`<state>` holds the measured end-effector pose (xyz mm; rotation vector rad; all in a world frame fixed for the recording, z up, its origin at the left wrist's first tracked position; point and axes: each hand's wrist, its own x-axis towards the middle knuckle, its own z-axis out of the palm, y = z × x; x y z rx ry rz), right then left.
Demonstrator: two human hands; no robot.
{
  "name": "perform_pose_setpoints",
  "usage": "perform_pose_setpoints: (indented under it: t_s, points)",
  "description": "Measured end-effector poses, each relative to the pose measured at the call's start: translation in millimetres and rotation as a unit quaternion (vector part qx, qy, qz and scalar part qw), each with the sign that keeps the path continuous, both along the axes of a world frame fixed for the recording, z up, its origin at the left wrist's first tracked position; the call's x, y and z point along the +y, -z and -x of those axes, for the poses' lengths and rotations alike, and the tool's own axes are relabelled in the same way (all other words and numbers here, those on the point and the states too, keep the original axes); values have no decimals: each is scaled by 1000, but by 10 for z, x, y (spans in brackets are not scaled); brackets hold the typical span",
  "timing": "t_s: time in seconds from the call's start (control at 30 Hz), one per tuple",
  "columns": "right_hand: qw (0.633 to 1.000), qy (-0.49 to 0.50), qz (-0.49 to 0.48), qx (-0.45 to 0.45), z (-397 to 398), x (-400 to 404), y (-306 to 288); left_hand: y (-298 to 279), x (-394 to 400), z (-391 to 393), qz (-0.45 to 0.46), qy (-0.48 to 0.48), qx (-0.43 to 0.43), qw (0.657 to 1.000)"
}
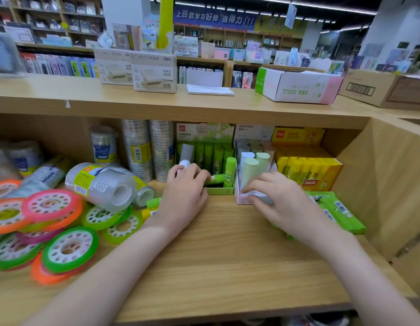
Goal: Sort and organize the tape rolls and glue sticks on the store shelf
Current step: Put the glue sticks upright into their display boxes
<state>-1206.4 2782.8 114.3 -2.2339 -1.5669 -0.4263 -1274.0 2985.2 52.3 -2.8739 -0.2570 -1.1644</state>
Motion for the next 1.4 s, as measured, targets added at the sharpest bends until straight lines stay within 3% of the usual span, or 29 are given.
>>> perform_pose_setpoints:
  t_s: [0.17,0.3,0.4,0.53,0.77,1.13,1.3,1.4]
  points:
    - [996,-16,-15,-92,-92,298,-148,-6,-46,-25,-52,-58,23,997]
    - [985,68,57,-151,-192,561,-242,-1,7,-8,-6,-26,19,999]
    - [977,122,150,-90,-224,725,-253,-29,28,25,72,28,-6,997]
    - [981,145,85,99,-295,747,-242,-122,44,52,190,98,-84,973]
    - [979,132,76,135,-294,736,-254,-182,-1,62,319,144,-144,925]
    - [982,145,53,113,-274,718,-231,-136,-8,19,242,156,-124,949]
    - [991,129,18,30,-251,717,-176,-166,-55,16,227,158,-116,954]
    - [992,121,-27,29,-245,696,-120,-177,-68,19,237,154,-107,953]
